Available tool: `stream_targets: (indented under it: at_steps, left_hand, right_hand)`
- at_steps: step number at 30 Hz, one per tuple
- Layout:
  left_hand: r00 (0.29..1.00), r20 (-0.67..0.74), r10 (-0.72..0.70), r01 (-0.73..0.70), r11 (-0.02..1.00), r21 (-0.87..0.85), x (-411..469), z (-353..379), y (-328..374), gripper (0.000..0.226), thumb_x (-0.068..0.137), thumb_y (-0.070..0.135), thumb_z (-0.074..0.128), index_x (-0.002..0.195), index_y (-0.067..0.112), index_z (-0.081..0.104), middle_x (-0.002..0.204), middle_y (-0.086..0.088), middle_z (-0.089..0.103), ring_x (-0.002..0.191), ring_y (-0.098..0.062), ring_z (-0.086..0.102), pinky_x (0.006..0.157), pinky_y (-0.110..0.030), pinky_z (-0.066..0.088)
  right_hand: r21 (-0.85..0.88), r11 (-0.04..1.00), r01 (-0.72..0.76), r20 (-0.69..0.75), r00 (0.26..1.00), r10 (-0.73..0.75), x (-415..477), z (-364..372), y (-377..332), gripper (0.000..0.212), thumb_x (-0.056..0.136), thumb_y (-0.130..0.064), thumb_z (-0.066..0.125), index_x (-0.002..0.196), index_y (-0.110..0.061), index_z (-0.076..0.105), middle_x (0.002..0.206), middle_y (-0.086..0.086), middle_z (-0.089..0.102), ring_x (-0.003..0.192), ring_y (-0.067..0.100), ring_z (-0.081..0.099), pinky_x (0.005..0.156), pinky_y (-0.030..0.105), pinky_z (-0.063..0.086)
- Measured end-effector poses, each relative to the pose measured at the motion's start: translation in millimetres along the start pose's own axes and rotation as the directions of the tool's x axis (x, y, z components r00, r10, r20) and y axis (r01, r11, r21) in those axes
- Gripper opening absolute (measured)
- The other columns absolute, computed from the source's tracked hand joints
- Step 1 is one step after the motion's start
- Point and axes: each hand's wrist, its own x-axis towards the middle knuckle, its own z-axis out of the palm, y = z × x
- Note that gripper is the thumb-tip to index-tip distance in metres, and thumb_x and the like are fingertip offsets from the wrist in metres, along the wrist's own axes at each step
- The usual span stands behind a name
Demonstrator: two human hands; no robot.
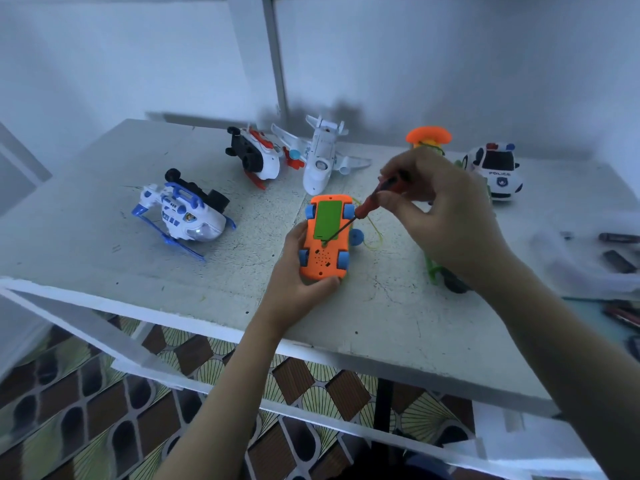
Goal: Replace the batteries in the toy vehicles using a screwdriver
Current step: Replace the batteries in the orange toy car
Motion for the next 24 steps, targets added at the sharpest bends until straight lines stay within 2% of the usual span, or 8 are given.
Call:
stream_targets:
  at_steps: [2,4,7,11,15,17,21,24]
  left_hand:
    - [1.0,0.008,-0.019,0.019,0.998,0.055,0.3,-4.2,4.0,0.074,0.063,0.044,0.063,0.131,0.039,0.035,0.107,0.039,0.057,0.1,0.01,0.058,0.078,-0.011,0.048]
    - [0.997,-0.077,-0.019,0.034,0.978,0.206,-0.2,0.4,6.5,0.077,0.063,0.058,0.064,0.134,0.039,0.039,0.116,0.026,0.058,0.108,0.001,0.055,0.09,-0.025,0.05]
    - [0.947,-0.306,-0.099,0.218,0.897,0.384,-3.5,16.7,10.2,0.112,0.055,0.074,0.073,0.142,0.013,0.037,0.133,-0.003,0.049,0.124,-0.021,0.043,0.105,-0.037,0.038]
    - [0.899,-0.422,-0.115,0.234,0.942,0.241,0.4,23.3,6.1,0.082,0.064,0.039,0.086,0.13,0.009,0.047,0.116,-0.004,0.053,0.11,-0.021,0.05,0.093,-0.034,0.044]
    - [0.915,-0.392,-0.092,0.188,0.959,0.214,1.5,15.6,2.0,0.076,0.068,0.018,0.079,0.136,0.017,0.045,0.113,-0.002,0.047,0.096,0.013,0.044,0.075,-0.003,0.033]
    - [0.926,-0.369,-0.082,0.163,0.968,0.193,2.0,10.7,0.6,0.075,0.067,0.016,0.077,0.136,0.024,0.047,0.115,-0.004,0.051,0.094,0.006,0.049,0.078,-0.008,0.038]
    - [0.912,-0.409,-0.037,0.107,0.983,0.15,-0.4,8.5,-4.0,0.077,0.065,0.016,0.076,0.135,0.015,0.043,0.115,-0.001,0.052,0.105,-0.018,0.055,0.084,-0.023,0.045]
    - [0.891,-0.45,0.062,0.022,0.984,0.179,-5.7,10.6,-4.1,0.073,0.064,0.02,0.082,0.128,0.012,0.047,0.114,0.001,0.052,0.102,-0.01,0.053,0.086,-0.011,0.041]
  right_hand:
    - [0.01,1.0,0.024,0.006,1.0,-0.024,0.0,1.4,-0.3,0.016,0.083,-0.006,0.071,0.097,-0.006,0.064,0.083,-0.005,0.068,0.088,0.004,0.065,0.078,0.004,0.046]
    - [0.006,0.999,0.047,0.016,0.999,-0.047,0.6,2.7,-1.1,0.016,0.083,-0.008,0.072,0.096,-0.005,0.064,0.083,-0.003,0.069,0.088,0.004,0.065,0.077,0.003,0.046]
    - [-0.028,0.998,0.062,0.091,0.994,-0.059,1.3,4.8,-2.4,0.017,0.083,-0.011,0.073,0.097,-0.007,0.064,0.08,-0.015,0.065,0.089,0.0,0.064,0.076,0.004,0.047]
    - [-0.045,0.997,0.062,0.129,0.99,-0.056,0.2,8.2,-4.9,0.018,0.082,-0.01,0.074,0.096,-0.007,0.063,0.079,-0.013,0.065,0.085,0.005,0.063,0.076,0.008,0.048]
    - [-0.04,0.999,0.021,0.035,0.999,-0.02,0.2,6.5,-5.4,0.016,0.087,-0.017,0.068,0.096,-0.007,0.059,0.075,-0.015,0.065,0.074,0.01,0.065,0.066,0.018,0.051]
    - [0.013,0.997,-0.076,-0.014,0.997,0.076,-0.4,4.5,-5.2,0.016,0.094,-0.023,0.06,0.095,-0.01,0.051,0.07,-0.002,0.067,0.057,0.016,0.063,0.057,0.031,0.051]
    - [0.319,0.864,-0.389,0.037,0.916,0.399,-1.3,0.2,-1.8,0.006,0.098,-0.011,0.047,0.093,-0.011,0.049,0.059,-0.002,0.065,0.045,0.017,0.053,0.045,0.027,0.047]
    - [0.402,0.715,-0.572,0.168,0.813,0.557,-5.1,-2.3,0.9,0.019,0.098,-0.007,0.046,0.094,-0.007,0.065,0.059,-0.001,0.064,0.048,0.013,0.054,0.046,0.023,0.05]
